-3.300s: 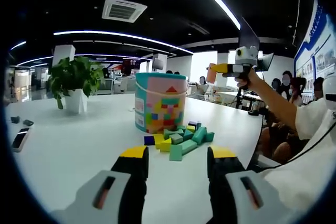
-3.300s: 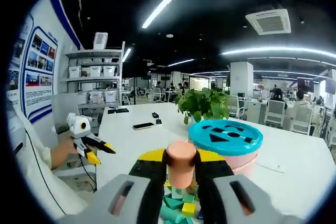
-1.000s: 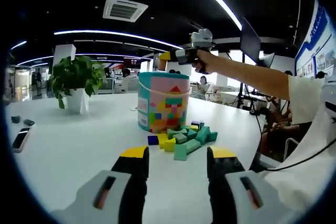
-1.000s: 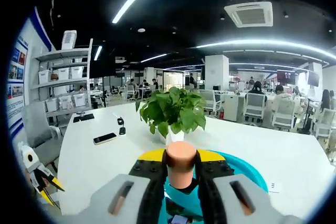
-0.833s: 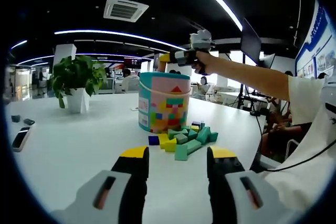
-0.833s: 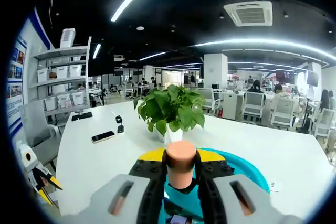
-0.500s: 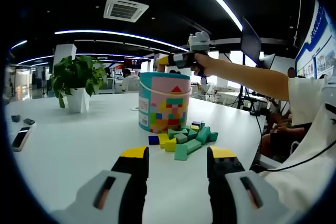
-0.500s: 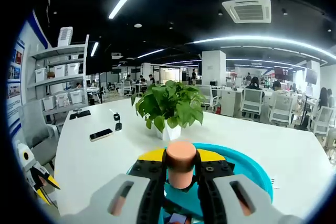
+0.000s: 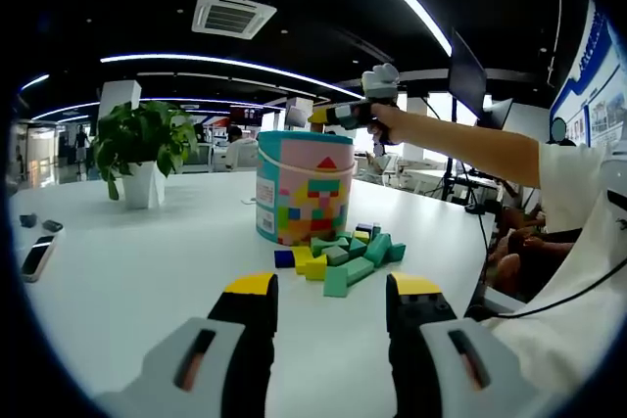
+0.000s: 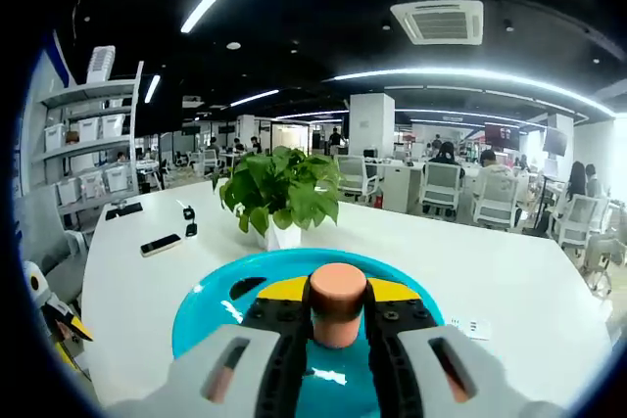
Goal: Arrange the toys in the designated storage area by placing each visible toy with the group until no toy remains scattered across the table.
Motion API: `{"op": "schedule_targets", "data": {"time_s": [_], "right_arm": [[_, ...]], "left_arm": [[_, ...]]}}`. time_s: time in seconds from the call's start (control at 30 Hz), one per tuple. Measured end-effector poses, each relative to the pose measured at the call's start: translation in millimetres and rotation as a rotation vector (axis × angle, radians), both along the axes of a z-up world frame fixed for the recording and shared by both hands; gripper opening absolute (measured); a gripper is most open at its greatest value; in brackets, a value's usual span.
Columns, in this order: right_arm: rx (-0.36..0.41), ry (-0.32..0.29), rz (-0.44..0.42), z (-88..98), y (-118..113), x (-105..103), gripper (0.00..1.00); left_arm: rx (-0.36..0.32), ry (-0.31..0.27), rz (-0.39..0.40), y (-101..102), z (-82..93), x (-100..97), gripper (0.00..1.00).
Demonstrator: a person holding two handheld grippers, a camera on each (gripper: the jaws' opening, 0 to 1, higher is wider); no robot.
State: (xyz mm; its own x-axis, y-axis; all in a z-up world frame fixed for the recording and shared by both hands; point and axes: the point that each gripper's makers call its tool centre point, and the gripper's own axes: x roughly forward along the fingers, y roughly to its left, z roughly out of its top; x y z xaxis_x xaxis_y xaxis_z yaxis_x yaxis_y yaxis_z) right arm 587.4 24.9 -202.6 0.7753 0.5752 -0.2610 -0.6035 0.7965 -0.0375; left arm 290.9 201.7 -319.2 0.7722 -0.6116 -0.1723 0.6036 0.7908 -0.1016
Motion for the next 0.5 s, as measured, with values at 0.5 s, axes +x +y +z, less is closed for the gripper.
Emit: {"op": "schedule_targets", "data": {"time_s": [0.5], "right_arm": [[0.019,0.004,0.014,-12.9,0,0,0.25]], "left_arm": [[0.005,0.006,-0.003,-2,-2.0,1.0,0.45]]}}
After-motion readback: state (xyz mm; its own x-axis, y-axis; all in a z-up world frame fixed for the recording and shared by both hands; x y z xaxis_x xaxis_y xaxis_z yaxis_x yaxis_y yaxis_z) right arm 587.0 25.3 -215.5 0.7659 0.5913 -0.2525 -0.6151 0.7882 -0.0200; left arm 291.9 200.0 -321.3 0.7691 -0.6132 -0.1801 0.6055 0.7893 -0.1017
